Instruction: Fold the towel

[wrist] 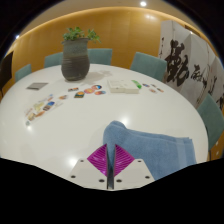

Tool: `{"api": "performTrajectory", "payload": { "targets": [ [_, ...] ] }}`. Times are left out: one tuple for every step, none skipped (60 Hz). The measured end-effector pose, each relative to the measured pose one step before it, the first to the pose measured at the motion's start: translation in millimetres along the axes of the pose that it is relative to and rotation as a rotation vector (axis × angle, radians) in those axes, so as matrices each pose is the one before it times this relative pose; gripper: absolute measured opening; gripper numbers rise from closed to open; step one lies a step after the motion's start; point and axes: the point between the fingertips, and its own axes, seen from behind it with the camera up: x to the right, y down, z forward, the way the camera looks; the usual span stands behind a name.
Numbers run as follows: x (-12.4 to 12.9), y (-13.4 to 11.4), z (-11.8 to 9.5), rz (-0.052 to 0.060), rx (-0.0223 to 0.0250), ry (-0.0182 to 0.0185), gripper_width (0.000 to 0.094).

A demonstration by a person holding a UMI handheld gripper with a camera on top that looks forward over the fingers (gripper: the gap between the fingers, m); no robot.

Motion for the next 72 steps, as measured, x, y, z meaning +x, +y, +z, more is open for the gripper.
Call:
{"api": "performTrajectory", "payload": {
  "targets": [
    [-8.79, -4.22, -4.36, 0.0186, 0.00192, -0.03092, 0.0065],
    [-9.12, -5.09, -5.03, 0.0175, 0.00465, -0.02993, 0.0063],
    [-12.79, -5.47, -6.69, 0.0191, 0.00568, -0.02281, 0.0064],
    [-6.73, -6.38, -5.39, 0.0159, 0.00818, -0.03096, 0.0064],
    [-8.49, -7.27, -6.63, 0.0189, 0.00971, -0.02904, 0.0063],
    [-8.32, -7.72, -6.50, 0.0199, 0.01074, -0.02743, 0.0063],
    [-8.15, -7.76, -6.53, 0.0202, 0.01141, -0.02674, 0.0064],
    [-7.95, -8.07, -6.54, 0.0192, 0.01207, -0.02514, 0.0063],
    [-7.12, -8.44, -6.46, 0.0175, 0.01362, -0.02333, 0.0062],
    [-5.52, -9.26, -6.23, 0.0160, 0.01600, -0.01921, 0.0063],
    [-4.28, -8.95, -6.01, 0.0143, 0.01709, -0.01480, 0.0063],
    [-7.99, -8.20, 0.59, 0.0135, 0.01668, -0.00645, 0.0063],
    [-0.53, -7.47, -6.00, 0.0066, 0.01414, -0.00789, 0.0063],
    [-1.77, -7.99, -7.14, 0.0062, 0.01222, -0.00299, 0.0064],
    [1.33, -6.72, -4.83, 0.0046, 0.01290, -0.00214, 0.0063],
    [2.60, -5.84, -4.10, 0.0032, 0.01240, 0.00012, 0.0064],
    [3.88, -4.95, -3.51, 0.0023, 0.01055, 0.00310, 0.0064],
    [5.00, -3.86, -3.30, 0.0016, 0.00749, 0.00594, 0.0063],
    [6.30, -2.59, -2.31, 0.0017, 0.00457, 0.00779, 0.0064],
    [7.05, -1.76, -2.22, 0.0002, 0.00222, 0.00879, 0.0064],
    [7.50, -0.85, -1.42, -0.0009, 0.00082, 0.01012, 0.0064],
    [11.65, 1.50, 2.65, -0.0032, 0.00303, 0.00819, 0.0064],
    [5.54, -0.60, -0.55, -0.0023, -0.00436, 0.01828, 0.0064],
    [9.41, 2.52, -0.12, -0.0044, -0.00431, 0.01702, 0.0064],
    [9.81, 3.52, 0.59, -0.0051, -0.00770, 0.01848, 0.0064],
    [10.12, 4.76, 1.12, -0.0050, -0.01130, 0.01894, 0.0064],
    [9.70, 5.35, 1.42, -0.0048, -0.01329, 0.01768, 0.0065],
    [9.43, 5.59, 1.90, -0.0035, -0.01351, 0.01557, 0.0067],
    [15.84, 10.75, 4.51, -0.0042, -0.00351, 0.00611, 0.0069],
    [7.52, 4.80, 1.60, 0.0000, -0.01140, 0.01270, 0.0072],
    [5.98, 3.31, 2.36, 0.0004, -0.01283, 0.01392, 0.0077],
    [7.94, 7.36, 1.75, -0.0003, -0.00939, 0.00683, 0.0081],
    [5.63, 3.99, 2.73, 0.0008, -0.01370, 0.01059, 0.0087],
    [6.30, 5.79, 2.35, -0.0001, -0.01290, 0.00693, 0.0100],
    [6.00, 5.67, 2.34, 0.0001, -0.01314, 0.00679, 0.0119],
    [5.40, 5.68, 2.48, -0.0006, -0.01301, 0.00465, 0.0146],
    [4.52, 5.08, 2.09, -0.0010, -0.01227, 0.00101, 0.0172],
    [5.41, 4.82, 1.48, -0.0005, -0.00955, 0.00197, 0.0203],
    [7.79, 5.18, 2.38, -0.0020, -0.00538, 0.00778, 0.0265],
    [5.73, 3.64, 0.71, -0.0036, -0.00733, 0.00862, 0.0317],
    [6.24, 2.80, -0.15, -0.0056, -0.00610, 0.01040, 0.0405],
    [6.62, 2.64, -0.60, -0.0074, -0.00276, 0.01022, 0.0455],
    [5.70, 0.97, -1.03, -0.0075, -0.00124, 0.00949, 0.0550],
    [4.33, 0.14, -1.72, -0.0068, 0.00228, 0.00704, 0.0685],
    [4.32, -0.89, -2.47, -0.0064, 0.00530, 0.00667, 0.0750],
    [3.85, -1.37, -3.21, -0.0060, 0.00678, 0.00407, 0.0822],
    [3.34, -1.46, -3.64, -0.0060, 0.00673, 0.00306, 0.0872],
    [4.42, -1.54, -4.16, -0.0053, 0.00650, 0.00692, 0.0884],
    [1.97, -1.52, -4.35, -0.0067, 0.00666, -0.00017, 0.0881],
    [1.97, -2.84, -4.74, -0.0056, 0.00398, -0.00228, 0.0859],
    [1.78, -1.20, -5.87, -0.0056, 0.00610, 0.00013, 0.0852],
    [2.61, -1.74, -5.16, -0.0066, 0.00612, 0.00134, 0.0854],
    [1.54, -1.76, -6.37, -0.0082, 0.00616, -0.00131, 0.0858],
    [1.38, -1.74, -6.93, -0.0098, 0.00588, -0.00308, 0.0864],
    [1.18, -1.62, -7.03, -0.0094, 0.00573, -0.00077, 0.0862],
    [0.91, -1.53, -7.60, -0.0098, 0.00487, -0.00236, 0.0860],
    [0.82, -1.18, -7.88, -0.0102, 0.00458, -0.00231, 0.0862],
    [0.91, -1.25, -7.91, -0.0097, 0.00419, -0.00118, 0.0860],
    [1.04, -1.20, -8.20, -0.0106, 0.00363, -0.00087, 0.0861],
    [1.02, -0.53, -8.77, -0.0102, 0.00284, -0.00024, 0.0860],
    [-0.29, -2.04, -9.41, -0.0100, -0.00057, 0.00037, 0.0859],
    [1.00, -0.18, -9.25, -0.0094, 0.00464, -0.00151, 0.0861],
    [0.17, -0.90, -9.79, -0.0091, 0.00502, -0.00295, 0.0862],
    [0.23, -0.77, -9.45, -0.0081, 0.00599, -0.00397, 0.0860],
    [-0.08, -0.89, -9.52, -0.0075, 0.00514, -0.00389, 0.0861],
    [0.17, -0.35, -9.63, -0.0066, 0.00379, -0.00340, 0.0862],
    [0.28, -0.02, -9.56, -0.0051, 0.00197, -0.00307, 0.0861],
    [-0.06, 0.11, -9.54, -0.0037, 0.00193, -0.00328, 0.0862],
    [-0.15, 0.01, -9.66, -0.0029, 0.00239, -0.00373, 0.0867],
    [-1.56, -1.07, -7.98, -0.0040, 0.00202, -0.00204, 0.0870],
    [0.05, 1.06, -9.45, -0.0042, 0.00428, -0.00543, 0.0869],
    [0.45, -0.42, -9.50, -0.0036, 0.00219, -0.00432, 0.0870]
  ]
}}
